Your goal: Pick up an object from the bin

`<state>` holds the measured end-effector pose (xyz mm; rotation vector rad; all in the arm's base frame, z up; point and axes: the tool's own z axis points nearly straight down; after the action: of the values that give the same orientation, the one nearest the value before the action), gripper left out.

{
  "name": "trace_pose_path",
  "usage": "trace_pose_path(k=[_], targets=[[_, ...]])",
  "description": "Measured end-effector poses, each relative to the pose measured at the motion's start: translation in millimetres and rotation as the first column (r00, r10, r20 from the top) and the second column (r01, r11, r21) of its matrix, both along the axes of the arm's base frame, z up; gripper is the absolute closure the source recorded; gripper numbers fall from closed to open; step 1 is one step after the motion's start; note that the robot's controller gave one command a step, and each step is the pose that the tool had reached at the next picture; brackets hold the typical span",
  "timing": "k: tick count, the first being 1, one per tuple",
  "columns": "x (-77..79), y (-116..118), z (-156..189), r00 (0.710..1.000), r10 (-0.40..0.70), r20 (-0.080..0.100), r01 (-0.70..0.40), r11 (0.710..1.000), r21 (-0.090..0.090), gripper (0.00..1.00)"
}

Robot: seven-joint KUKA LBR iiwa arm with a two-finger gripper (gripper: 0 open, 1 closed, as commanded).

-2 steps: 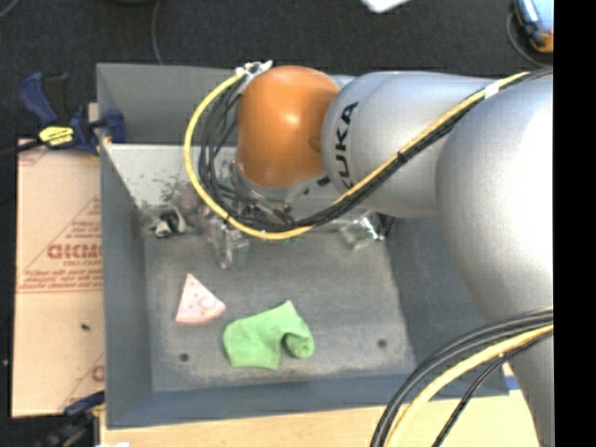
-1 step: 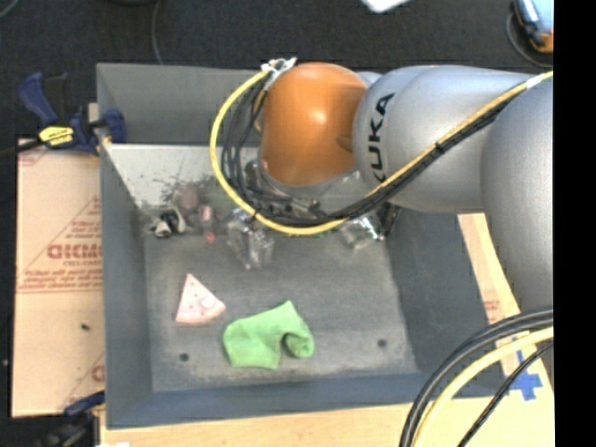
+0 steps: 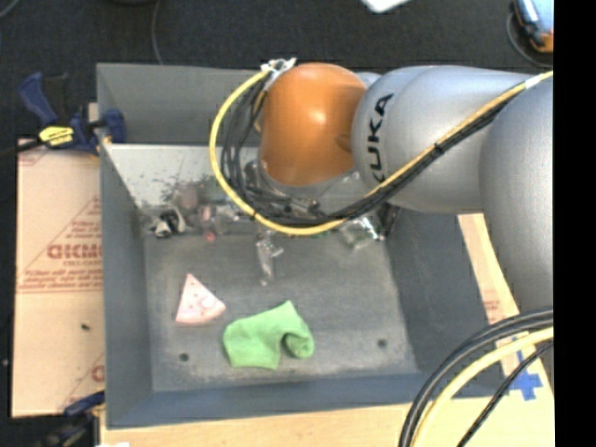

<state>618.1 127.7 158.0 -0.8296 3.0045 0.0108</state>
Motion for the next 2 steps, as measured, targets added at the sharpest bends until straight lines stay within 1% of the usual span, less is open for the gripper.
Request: trace_pose_path(k=[1,2], targets=[[-81.8,-41.0,-36.3,0.961,0.278,0.001,-0.278,0.961,-0.007,0.00],[-125.1,-50.1,-81.6,0.957,0.289,-0.004,-0.289,0.957,-0.006,0.00]])
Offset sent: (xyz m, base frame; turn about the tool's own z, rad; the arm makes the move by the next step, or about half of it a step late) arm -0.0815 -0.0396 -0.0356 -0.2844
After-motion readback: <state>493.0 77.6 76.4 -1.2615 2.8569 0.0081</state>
